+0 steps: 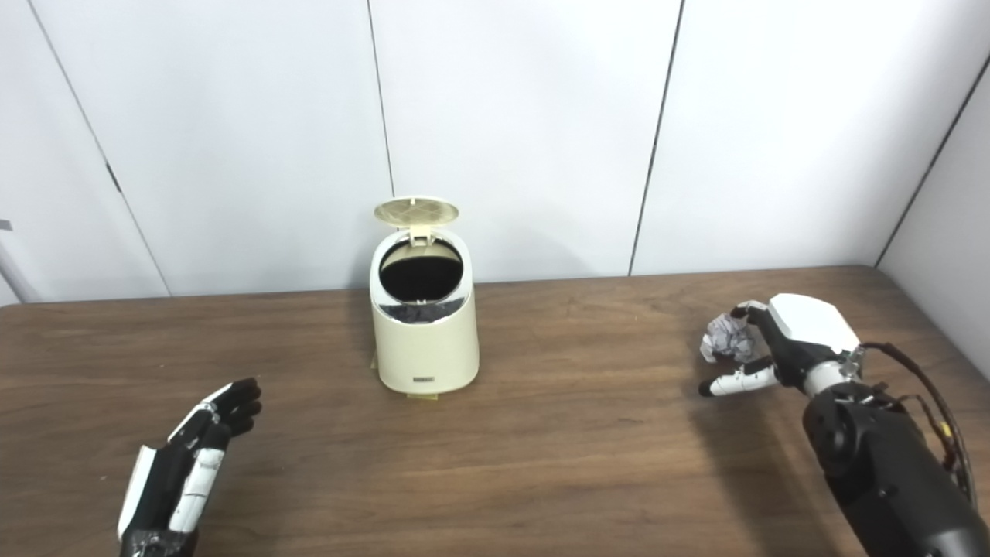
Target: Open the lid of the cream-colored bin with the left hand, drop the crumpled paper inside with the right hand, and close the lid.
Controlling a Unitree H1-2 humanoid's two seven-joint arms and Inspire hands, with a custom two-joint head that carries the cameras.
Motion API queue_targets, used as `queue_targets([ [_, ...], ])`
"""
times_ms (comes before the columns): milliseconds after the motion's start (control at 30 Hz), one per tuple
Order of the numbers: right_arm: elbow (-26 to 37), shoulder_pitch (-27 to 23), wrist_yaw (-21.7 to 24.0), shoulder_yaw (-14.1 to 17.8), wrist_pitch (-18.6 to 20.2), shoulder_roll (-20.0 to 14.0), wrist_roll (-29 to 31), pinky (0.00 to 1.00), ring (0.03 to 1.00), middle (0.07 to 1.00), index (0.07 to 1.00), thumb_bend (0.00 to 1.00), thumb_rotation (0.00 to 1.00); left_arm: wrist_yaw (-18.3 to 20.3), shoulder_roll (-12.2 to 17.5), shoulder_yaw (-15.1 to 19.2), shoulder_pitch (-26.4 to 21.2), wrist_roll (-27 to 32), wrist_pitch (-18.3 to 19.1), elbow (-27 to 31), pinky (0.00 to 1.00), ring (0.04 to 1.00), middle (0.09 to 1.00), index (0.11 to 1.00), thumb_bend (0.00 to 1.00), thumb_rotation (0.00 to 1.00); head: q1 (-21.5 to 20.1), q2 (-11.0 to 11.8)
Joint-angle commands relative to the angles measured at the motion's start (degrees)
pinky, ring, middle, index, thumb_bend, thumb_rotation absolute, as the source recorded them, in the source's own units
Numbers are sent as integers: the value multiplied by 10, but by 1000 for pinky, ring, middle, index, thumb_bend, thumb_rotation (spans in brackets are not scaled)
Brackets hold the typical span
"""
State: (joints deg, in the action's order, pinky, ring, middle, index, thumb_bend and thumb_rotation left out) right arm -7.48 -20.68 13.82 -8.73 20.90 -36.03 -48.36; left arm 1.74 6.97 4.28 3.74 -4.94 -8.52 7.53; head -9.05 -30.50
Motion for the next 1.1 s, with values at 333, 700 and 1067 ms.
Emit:
queue_targets([
  [333, -26, -50, -21, -17, -10, -15, -9, 782, 847, 840, 845, 970, 491, -8, 6, 0, -7, -13, -16, 18, 811, 819, 831, 852, 743, 884, -2, 0],
  [700, -82, -80, -48, -34, -20, -7, -11, 780, 842, 832, 842, 959, 467, -8, 7, 0, -7, -16, -20, 16, 796, 812, 825, 849, 744, 885, -5, 1],
  [1067, -116, -97, -59, -43, -19, -5, -5, 785, 834, 828, 835, 941, 454, -8, 9, 0, -6, -13, -21, 13, 807, 817, 831, 852, 716, 882, -4, 1],
])
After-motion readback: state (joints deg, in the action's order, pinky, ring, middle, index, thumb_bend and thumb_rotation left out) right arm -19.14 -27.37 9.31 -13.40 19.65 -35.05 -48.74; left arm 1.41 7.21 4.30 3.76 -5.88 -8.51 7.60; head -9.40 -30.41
